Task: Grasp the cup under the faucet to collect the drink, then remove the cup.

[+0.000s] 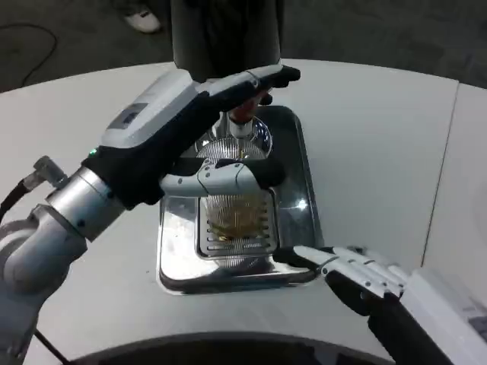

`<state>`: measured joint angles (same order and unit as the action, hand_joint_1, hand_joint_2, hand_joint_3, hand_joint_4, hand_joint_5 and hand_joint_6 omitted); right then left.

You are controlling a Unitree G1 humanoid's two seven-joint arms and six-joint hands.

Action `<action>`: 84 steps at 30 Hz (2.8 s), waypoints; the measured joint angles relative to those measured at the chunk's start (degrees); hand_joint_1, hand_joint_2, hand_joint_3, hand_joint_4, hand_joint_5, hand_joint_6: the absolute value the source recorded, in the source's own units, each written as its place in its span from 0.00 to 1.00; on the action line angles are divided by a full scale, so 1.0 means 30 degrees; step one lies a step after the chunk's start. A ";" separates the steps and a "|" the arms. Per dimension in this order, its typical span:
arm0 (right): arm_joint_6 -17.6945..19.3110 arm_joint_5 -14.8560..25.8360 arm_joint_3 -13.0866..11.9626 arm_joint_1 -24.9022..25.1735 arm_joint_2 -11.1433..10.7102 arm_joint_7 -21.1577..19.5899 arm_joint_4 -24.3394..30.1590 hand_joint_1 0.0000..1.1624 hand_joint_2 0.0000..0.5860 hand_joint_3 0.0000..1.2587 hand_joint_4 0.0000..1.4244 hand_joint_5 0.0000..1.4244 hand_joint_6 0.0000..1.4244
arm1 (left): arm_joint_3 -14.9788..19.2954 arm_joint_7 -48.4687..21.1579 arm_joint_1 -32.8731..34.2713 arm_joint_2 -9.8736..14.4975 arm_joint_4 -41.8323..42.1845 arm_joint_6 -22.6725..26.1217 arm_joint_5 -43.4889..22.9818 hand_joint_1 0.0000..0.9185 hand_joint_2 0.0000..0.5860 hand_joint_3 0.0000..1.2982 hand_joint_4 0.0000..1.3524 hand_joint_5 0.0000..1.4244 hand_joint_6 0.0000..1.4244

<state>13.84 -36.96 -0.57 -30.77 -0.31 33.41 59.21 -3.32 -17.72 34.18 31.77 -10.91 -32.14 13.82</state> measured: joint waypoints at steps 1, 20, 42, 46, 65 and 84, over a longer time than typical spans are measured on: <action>-0.0242 -0.0030 0.0084 -0.0048 -0.0068 -0.0087 0.0000 0.48 0.75 0.16 0.13 0.10 0.06 | -0.0002 -0.0001 0.0000 0.0043 0.0001 -0.0016 0.0000 0.00 0.15 0.15 0.13 0.19 0.14; -0.1310 -0.1792 0.2604 0.1326 -0.0602 -0.4951 -0.3740 0.65 0.39 0.08 0.08 0.06 0.11 | 0.0002 0.0001 -0.0043 0.0322 0.0012 -0.0121 -0.0004 0.00 0.15 0.15 0.13 0.19 0.14; -0.2579 0.0266 0.4531 0.6165 0.1021 -1.1880 -1.1992 0.65 0.30 0.03 0.01 0.00 0.03 | 0.0013 0.0074 -0.0138 0.0401 0.0151 -0.0118 0.0054 0.00 0.15 0.15 0.13 0.19 0.14; -0.2582 0.0484 0.4899 0.7015 0.1120 -1.2794 -1.3417 0.64 0.30 0.01 0.00 0.00 0.02 | -0.0022 0.0136 -0.0134 0.0412 0.0134 -0.0155 0.0088 0.00 0.14 0.15 0.13 0.19 0.14; -0.2563 0.1979 0.5802 1.2313 0.1092 -1.7341 -2.0448 0.64 0.30 0.00 0.00 0.00 0.03 | -0.0116 0.0302 0.0000 0.0660 -0.0171 -0.0631 0.0228 0.00 0.07 0.16 0.13 0.19 0.14; -0.1962 0.3447 0.6519 1.6287 0.1604 -1.9956 -2.5008 0.65 0.31 0.00 0.01 0.00 0.04 | -0.0140 0.0316 0.0132 0.0994 -0.0180 -0.0929 0.0602 0.00 0.06 0.16 0.13 0.19 0.14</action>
<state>7.96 -26.62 18.99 18.09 4.50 -26.45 -15.82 -3.74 -16.77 34.58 34.75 -11.45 -34.92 15.62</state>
